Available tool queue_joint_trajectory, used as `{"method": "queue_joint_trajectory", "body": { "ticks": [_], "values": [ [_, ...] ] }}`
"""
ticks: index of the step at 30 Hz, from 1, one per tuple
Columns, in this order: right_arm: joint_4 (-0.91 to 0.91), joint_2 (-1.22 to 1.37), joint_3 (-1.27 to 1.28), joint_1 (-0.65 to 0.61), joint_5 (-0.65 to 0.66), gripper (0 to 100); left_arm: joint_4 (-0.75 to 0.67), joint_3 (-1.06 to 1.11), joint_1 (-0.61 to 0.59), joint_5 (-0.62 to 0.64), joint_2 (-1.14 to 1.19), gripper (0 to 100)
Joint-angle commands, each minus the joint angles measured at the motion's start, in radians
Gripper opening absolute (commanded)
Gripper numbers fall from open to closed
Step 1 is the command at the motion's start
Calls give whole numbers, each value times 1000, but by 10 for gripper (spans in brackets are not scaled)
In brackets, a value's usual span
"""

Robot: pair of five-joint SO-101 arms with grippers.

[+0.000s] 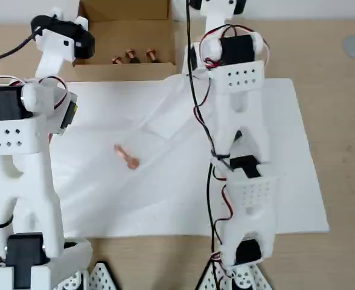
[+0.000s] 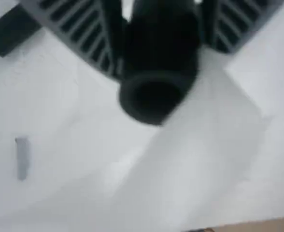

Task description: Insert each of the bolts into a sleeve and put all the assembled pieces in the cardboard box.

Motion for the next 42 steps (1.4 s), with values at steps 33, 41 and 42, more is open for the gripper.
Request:
{"method": "queue_joint_trajectory", "body": {
  "ticks": [33,41,42],
  "values": [
    [-176,-99,1035,-191,-15,13,8,-6,0,-9,-42,9],
    [-160,-105,1032,-191,61,134,8,-5,0,-9,-42,9],
    [-155,-105,1021,-193,71,155,8,-5,0,-9,-42,9]
  ]
}}
